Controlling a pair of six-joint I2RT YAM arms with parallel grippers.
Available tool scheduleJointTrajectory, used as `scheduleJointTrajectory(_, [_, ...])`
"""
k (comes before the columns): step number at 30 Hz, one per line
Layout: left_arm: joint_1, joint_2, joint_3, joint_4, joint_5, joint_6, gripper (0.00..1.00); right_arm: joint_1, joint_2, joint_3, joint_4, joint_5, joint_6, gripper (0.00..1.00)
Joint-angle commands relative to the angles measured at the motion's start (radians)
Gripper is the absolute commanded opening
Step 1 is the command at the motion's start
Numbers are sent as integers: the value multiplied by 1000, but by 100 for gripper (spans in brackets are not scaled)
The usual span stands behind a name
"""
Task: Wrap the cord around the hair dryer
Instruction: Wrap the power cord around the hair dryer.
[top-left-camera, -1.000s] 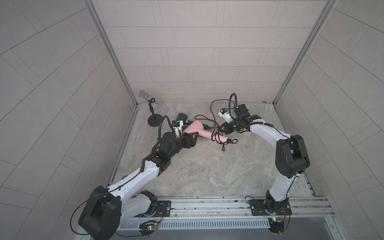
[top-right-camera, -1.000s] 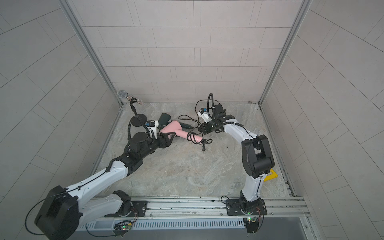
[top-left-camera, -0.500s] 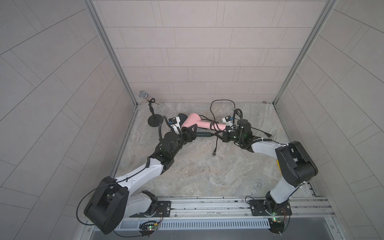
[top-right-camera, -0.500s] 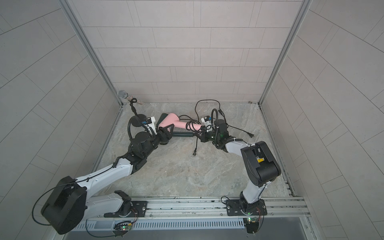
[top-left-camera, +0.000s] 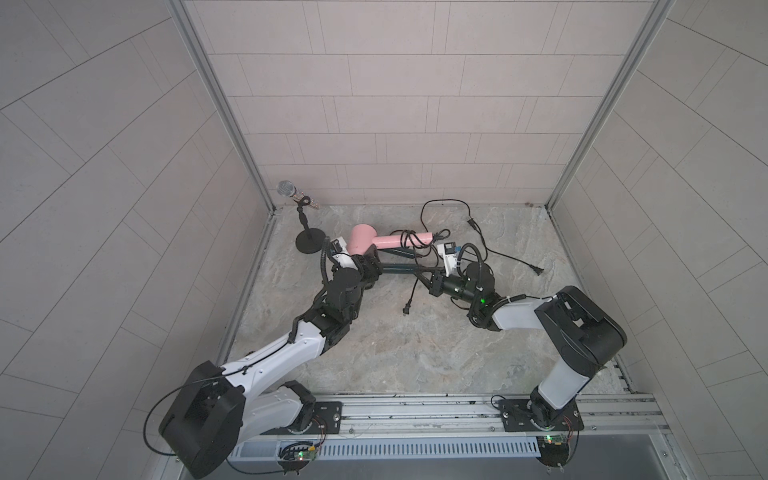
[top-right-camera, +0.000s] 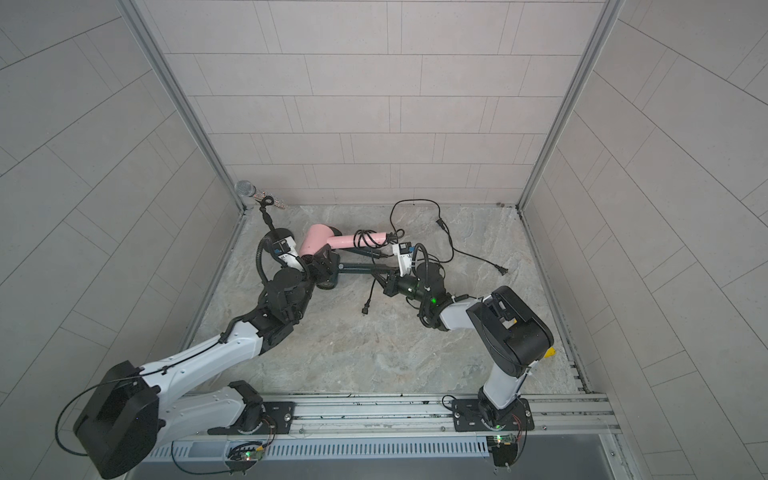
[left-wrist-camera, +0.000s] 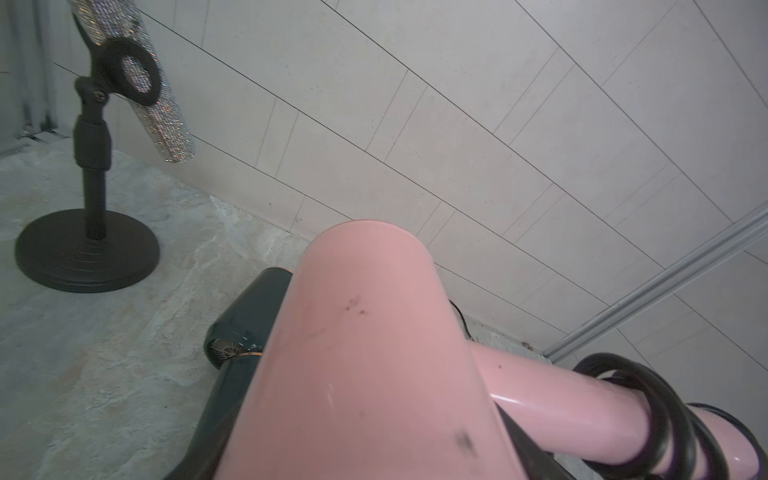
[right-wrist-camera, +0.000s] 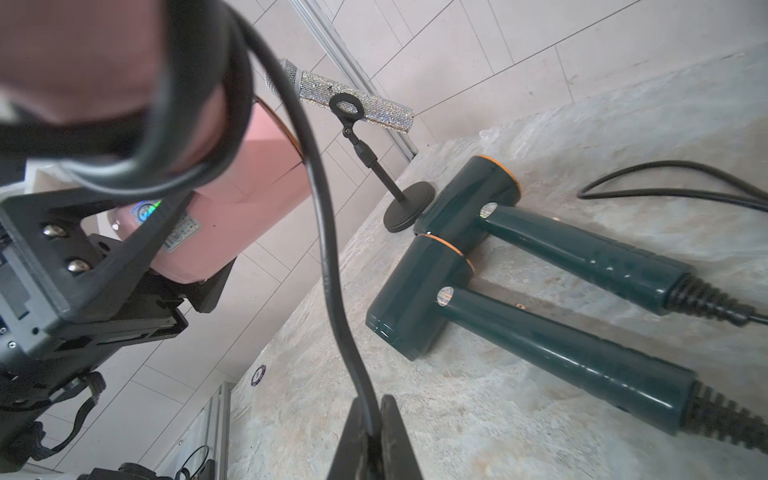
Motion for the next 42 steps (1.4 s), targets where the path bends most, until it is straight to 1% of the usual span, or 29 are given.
scheduleJointTrajectory(1, [-17,-38,50,-1,-112,18,0,46,-17,10,23,65,-48,0])
scheduleJointTrajectory(3, [-30,-44,58,-24,-149,44,0,82,-53,10,-64,101,-117,0])
scheduleJointTrajectory(4, [-38,-47,65,-40,-173,65,0,105,-84,15,-143,127,-170,0])
scheduleJointTrajectory(8, [-73,-31,102,-112,-304,179,0,201,-216,87,-544,253,-397,0])
scheduleJointTrajectory(10, [-86,-21,110,-137,-358,214,0,220,-261,133,-702,292,-443,0])
scheduleJointTrajectory(13, [-109,-4,110,-132,-417,278,0,220,-297,213,-910,308,-483,0])
scheduleJointTrajectory(16, [-144,23,105,-102,-461,359,0,220,-294,311,-1080,296,-516,0])
scheduleJointTrajectory(18, [-160,39,98,-83,-464,391,0,220,-276,374,-1164,285,-538,0])
scheduleJointTrajectory(21, [-164,50,66,-43,-412,392,0,209,-240,476,-1287,271,-556,0])
scheduleJointTrajectory(24, [-158,51,58,-74,-327,341,0,181,-205,571,-1402,244,-552,0])
scheduleJointTrajectory(26, [-155,56,67,-110,-298,307,0,173,-192,608,-1453,223,-561,0])
scheduleJointTrajectory(27, [-156,57,72,-126,-294,295,0,169,-186,622,-1483,218,-566,2])
scheduleJointTrajectory(31, [-156,49,79,-148,-284,266,0,146,-175,624,-1532,185,-568,28])
scheduleJointTrajectory(34, [-156,32,83,-163,-276,263,0,117,-181,594,-1529,137,-565,44])
scheduleJointTrajectory(36, [-154,11,84,-174,-274,263,0,101,-197,579,-1529,112,-562,51])
scheduleJointTrajectory(39, [-152,-18,90,-183,-254,269,0,75,-239,553,-1531,102,-565,56])
scheduleJointTrajectory(42, [-151,-46,105,-192,-244,278,0,30,-299,514,-1531,107,-562,56])
